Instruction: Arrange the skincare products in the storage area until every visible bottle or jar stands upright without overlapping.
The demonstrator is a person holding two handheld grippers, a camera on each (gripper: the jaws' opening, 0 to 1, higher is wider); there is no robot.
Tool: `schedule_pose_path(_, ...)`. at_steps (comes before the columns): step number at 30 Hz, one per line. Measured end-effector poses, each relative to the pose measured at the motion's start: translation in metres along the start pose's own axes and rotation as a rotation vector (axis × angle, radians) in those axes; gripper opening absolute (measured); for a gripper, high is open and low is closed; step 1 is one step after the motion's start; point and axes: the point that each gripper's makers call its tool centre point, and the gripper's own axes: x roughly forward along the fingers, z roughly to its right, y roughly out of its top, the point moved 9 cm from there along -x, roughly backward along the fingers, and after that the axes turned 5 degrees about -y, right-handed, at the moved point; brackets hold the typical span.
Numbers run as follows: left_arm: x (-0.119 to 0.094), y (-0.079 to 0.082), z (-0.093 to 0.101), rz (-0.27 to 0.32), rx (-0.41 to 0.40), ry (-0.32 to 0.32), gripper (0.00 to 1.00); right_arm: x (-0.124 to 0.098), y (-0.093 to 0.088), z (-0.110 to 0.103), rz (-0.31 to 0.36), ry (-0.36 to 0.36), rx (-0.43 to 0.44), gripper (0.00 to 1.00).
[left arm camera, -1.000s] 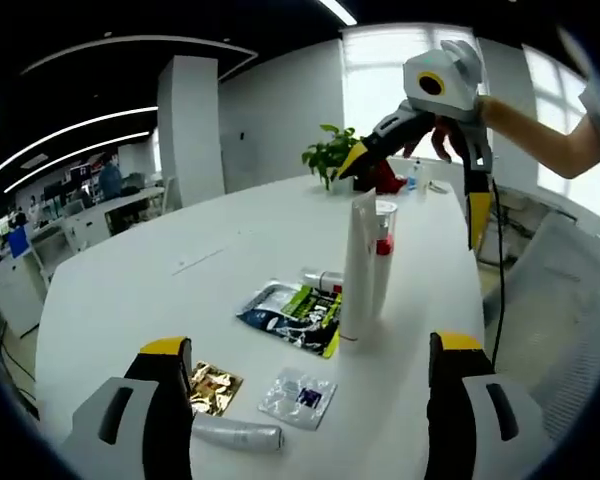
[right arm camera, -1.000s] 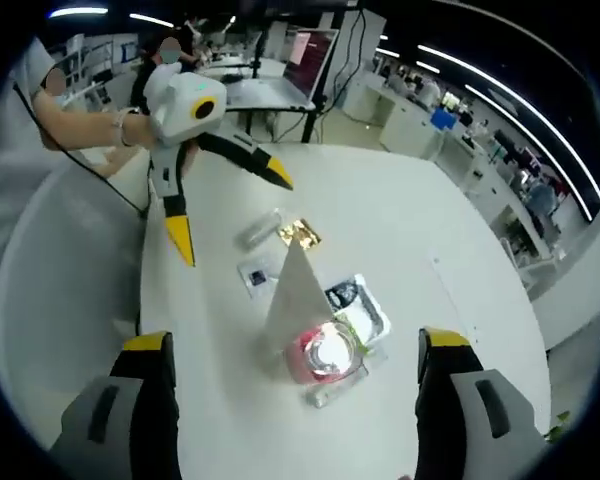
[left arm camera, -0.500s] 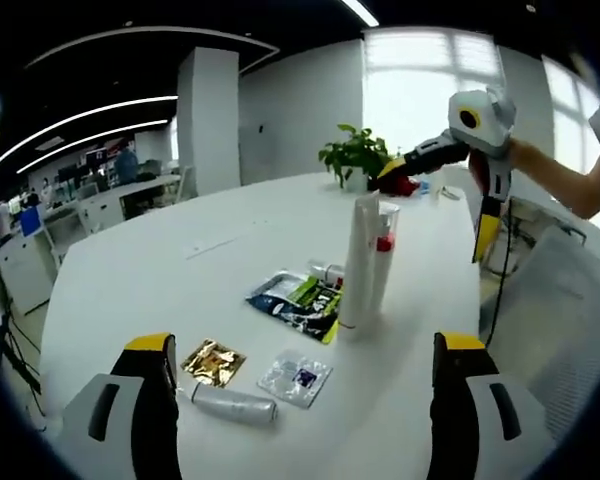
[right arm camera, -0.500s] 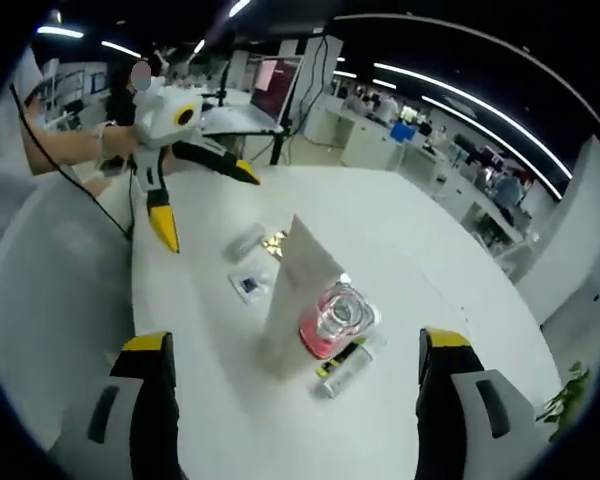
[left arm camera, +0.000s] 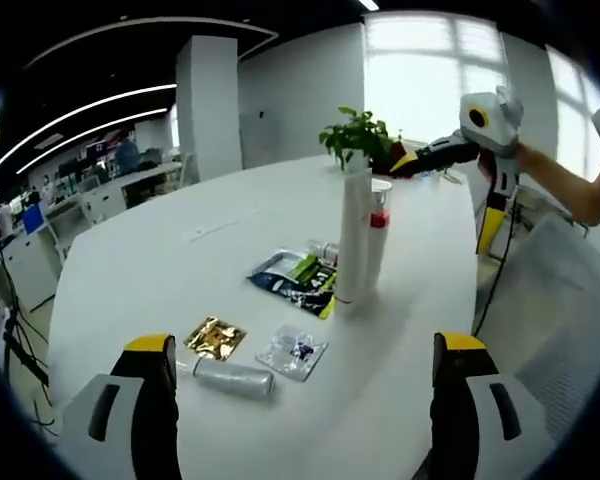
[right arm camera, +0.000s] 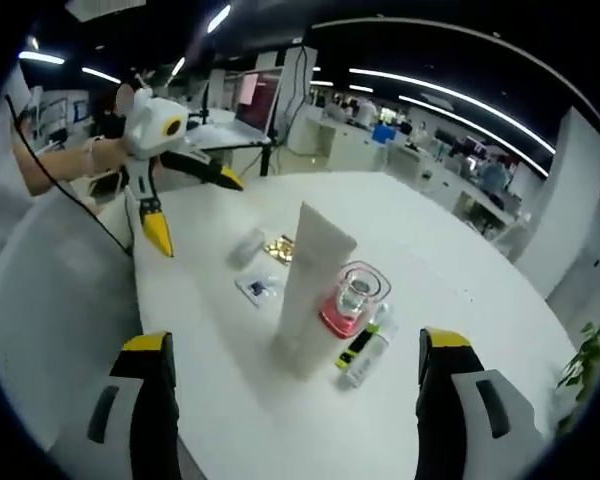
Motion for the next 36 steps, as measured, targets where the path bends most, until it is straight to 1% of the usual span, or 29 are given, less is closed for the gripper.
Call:
schedule_pose_path(4,0.0,0.001,0.007,-0.007,-0.006,0.003,0.99,-0.005,-0.004,-0.002,-0.006,-0.012,0.005,1.0)
schedule_pose_path(5,0.0,0.001,0.008,-0.016,-0.01,0.003,0.99,-0.005,-0.005,-0.002,-0.014,-0.011,0.01,1.0)
schedule_pose_path(7,-0.001,0.0,0.008,-0.011,-0.018,0.01,0.99,-0.007,-0.009,-0.002,-0.029,-0.016,0.021,1.0)
schedule_pose_path(10,-0.001,-0.001,0.006,-0.004,-0.032,0.011,0.99,-0.007,-0.014,-0.003,-0.046,-0.027,0.02,1.0)
schedule_pose_path(15,0.0,-0.005,0.005,-0.015,-0.044,0.008,0.99,-0.007,-0.016,-0.003,-0.056,-0.03,0.024,1.0)
schedule_pose_path(18,-0.002,-0.006,0.003,-0.007,-0.049,0.012,0.99,-0.006,-0.016,-0.001,-0.06,-0.038,0.021,1.0)
schedule_pose_path(26,-0.001,-0.01,0.001,-0.031,-0.058,0.006,0.99,-0.002,-0.019,0.002,-0.068,-0.041,0.022,1.0)
schedule_pose_path(36,-0.001,-0.014,-0.003,-0.037,-0.07,0.022,0.99,0.002,-0.024,0.005,-0.072,-0.041,0.036,1.0)
